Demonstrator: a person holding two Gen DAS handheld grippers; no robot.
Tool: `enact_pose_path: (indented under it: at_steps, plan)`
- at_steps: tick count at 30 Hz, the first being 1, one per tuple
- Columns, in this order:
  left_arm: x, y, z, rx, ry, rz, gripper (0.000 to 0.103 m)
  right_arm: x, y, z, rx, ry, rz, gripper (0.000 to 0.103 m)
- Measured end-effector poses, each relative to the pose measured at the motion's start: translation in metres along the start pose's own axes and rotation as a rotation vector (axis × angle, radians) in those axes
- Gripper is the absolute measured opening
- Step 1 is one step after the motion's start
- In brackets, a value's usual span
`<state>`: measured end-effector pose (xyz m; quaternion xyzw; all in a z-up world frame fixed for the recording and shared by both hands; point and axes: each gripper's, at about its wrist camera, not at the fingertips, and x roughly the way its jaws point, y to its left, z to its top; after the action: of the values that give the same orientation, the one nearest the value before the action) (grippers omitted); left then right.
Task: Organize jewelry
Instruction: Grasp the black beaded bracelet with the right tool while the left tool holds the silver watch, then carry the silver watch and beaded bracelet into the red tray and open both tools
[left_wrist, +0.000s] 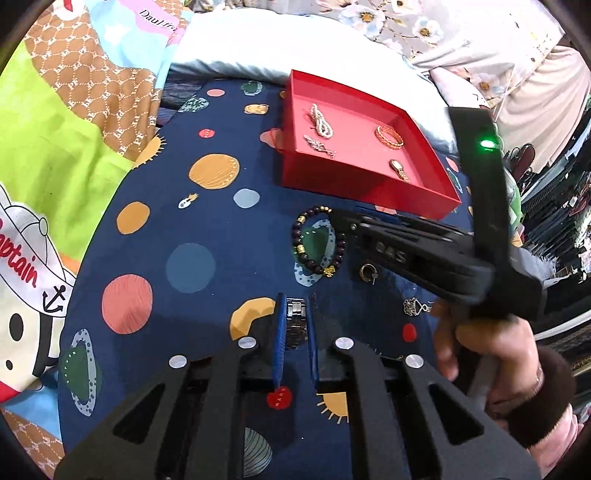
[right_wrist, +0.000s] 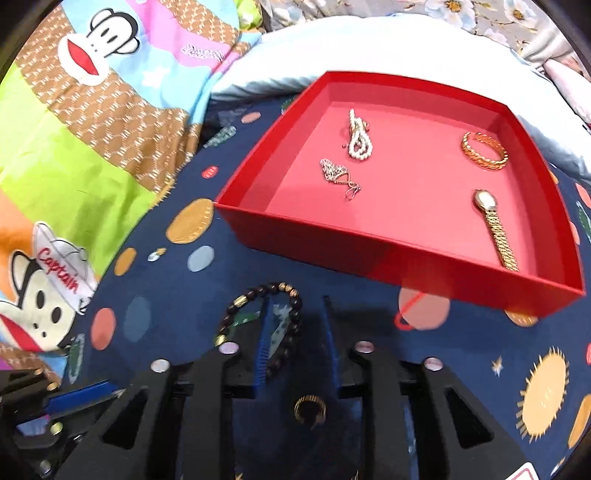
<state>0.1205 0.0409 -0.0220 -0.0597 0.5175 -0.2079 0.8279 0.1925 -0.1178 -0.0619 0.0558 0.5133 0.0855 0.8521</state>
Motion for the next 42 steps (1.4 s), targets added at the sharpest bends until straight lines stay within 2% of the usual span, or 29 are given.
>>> enact_pose_path:
  at_steps: [1,4,10,18,24,29,33,39,42]
  plan:
    - [0.0,0.001,0.001,-0.002,0.001,0.001,0.01,0.004,0.0,0.0,-0.002,0.008,-0.005,0.012]
    - [0.002,0.003,0.002,-0.006,0.006,0.006,0.01,0.006,0.001,-0.003,-0.023,0.004,-0.029,0.007]
    - [0.003,-0.001,0.004,-0.002,0.01,0.001,0.009,-0.005,0.001,-0.014,-0.028,-0.014,-0.043,0.007]
    - [-0.011,-0.013,0.015,0.018,-0.015,-0.031,0.009,-0.073,-0.025,-0.034,0.054,-0.1,-0.026,0.007]
    - [-0.022,-0.03,0.036,0.048,-0.039,-0.093,0.009,-0.12,-0.052,-0.033,0.114,-0.175,-0.043,0.007]
    - [-0.03,-0.053,0.068,0.117,-0.08,-0.116,0.01,-0.14,-0.075,-0.017,0.146,-0.226,-0.051,0.007]
    - [-0.027,-0.069,0.106,0.161,-0.121,-0.118,0.01,-0.138,-0.092,0.008,0.142,-0.248,-0.077,0.007]
    - [0.007,-0.092,0.173,0.2,-0.155,-0.111,0.01,-0.12,-0.121,0.053,0.175,-0.263,-0.059,0.007]
    - [0.037,-0.099,0.201,0.184,-0.131,-0.129,0.01,-0.103,-0.134,0.074,0.191,-0.252,-0.047,0.007]
